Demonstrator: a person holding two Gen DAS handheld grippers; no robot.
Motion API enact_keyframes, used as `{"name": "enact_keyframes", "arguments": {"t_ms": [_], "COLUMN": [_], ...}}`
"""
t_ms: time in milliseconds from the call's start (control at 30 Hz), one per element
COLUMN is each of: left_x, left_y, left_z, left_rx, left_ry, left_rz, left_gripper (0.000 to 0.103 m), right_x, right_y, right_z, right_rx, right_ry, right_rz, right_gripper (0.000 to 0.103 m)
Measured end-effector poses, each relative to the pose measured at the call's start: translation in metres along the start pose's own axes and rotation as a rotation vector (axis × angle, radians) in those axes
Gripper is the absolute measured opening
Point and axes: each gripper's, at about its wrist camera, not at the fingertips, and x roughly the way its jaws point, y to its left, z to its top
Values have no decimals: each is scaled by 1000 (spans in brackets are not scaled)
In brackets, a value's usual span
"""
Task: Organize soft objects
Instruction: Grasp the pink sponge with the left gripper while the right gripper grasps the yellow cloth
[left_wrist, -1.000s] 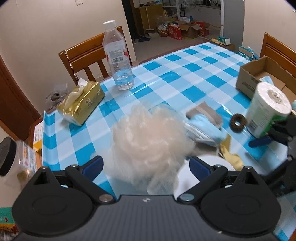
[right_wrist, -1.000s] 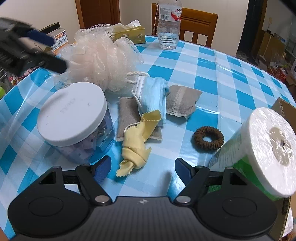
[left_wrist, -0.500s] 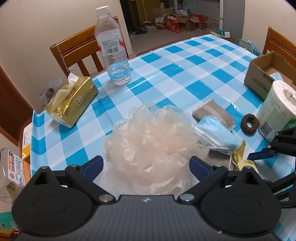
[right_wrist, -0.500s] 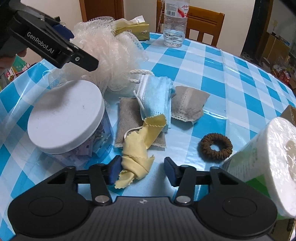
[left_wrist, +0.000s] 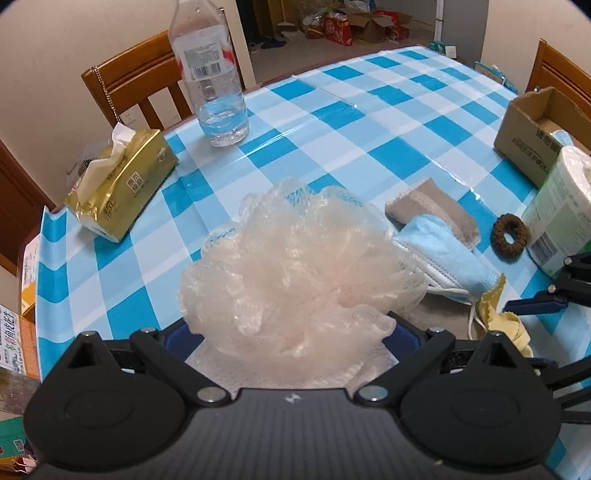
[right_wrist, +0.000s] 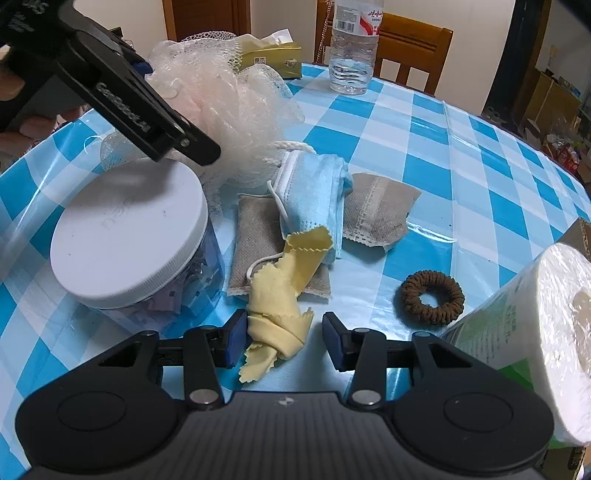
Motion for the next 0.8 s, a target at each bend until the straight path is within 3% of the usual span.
{"name": "enact_keyframes", "arguments": {"t_ms": [167, 233, 467, 800], "left_x": [-1, -2, -7, -23], "left_y": [4, 8, 13, 15], "left_z": [1, 1, 1, 4], "left_rx": [-31, -55, -97, -108], "left_ry": [-9, -8, -12, -36], "left_rz": [-32, -54, -84, -61], "left_gripper": [95, 83, 55, 44], "right_x": [-1, -2, -7, -22], "right_y": [0, 0, 1, -3], "right_z": [0, -1, -1, -1], "right_rx": [-4, -2, -10, -6], "right_ry": [-3, -3, -10, -15], "right_rz": [-7, -5, -3, -6], "right_gripper": [37, 36, 35, 34]}}
